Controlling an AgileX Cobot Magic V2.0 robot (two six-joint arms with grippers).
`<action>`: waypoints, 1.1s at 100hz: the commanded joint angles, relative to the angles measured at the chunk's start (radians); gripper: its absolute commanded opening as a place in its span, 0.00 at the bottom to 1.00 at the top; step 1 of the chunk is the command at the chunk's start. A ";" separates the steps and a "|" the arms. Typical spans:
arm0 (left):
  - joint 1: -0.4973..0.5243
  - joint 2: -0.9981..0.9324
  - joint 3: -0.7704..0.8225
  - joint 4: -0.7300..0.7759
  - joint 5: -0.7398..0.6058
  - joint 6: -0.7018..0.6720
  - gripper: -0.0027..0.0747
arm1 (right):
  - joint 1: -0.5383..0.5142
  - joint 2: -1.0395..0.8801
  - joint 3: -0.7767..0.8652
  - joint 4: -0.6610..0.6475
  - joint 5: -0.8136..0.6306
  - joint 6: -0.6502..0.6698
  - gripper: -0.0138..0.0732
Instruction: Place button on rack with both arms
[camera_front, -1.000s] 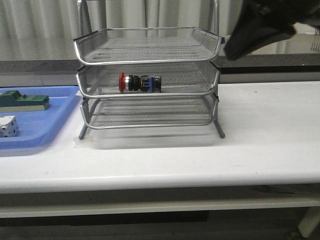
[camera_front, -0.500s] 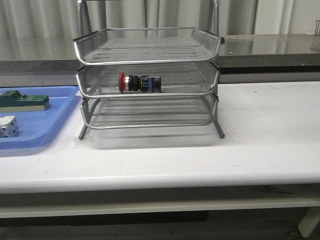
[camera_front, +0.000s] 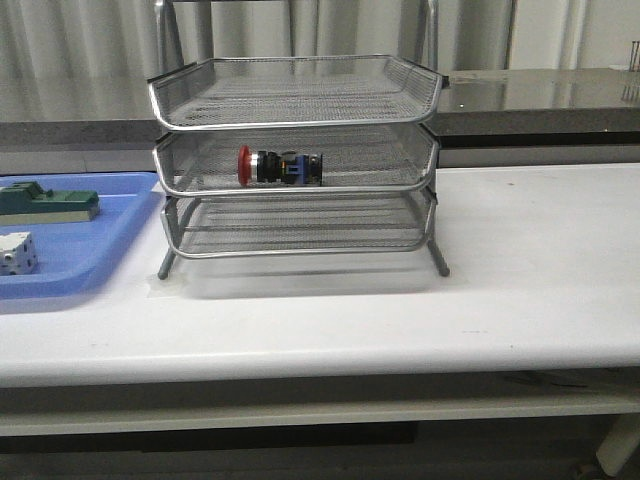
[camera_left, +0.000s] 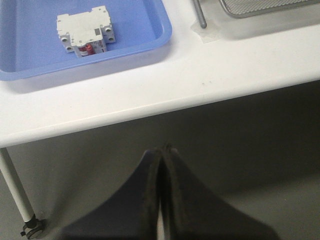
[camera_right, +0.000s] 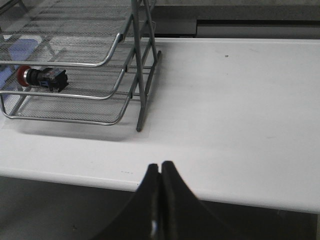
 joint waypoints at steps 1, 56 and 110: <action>0.006 -0.001 -0.028 0.000 -0.066 -0.013 0.02 | -0.006 -0.003 -0.025 0.001 -0.037 -0.005 0.09; 0.006 -0.001 -0.028 0.000 -0.066 -0.013 0.02 | -0.006 -0.003 -0.025 0.002 -0.029 -0.005 0.09; 0.006 -0.001 -0.028 0.000 -0.066 -0.013 0.02 | 0.032 -0.198 0.229 -0.080 -0.271 0.033 0.09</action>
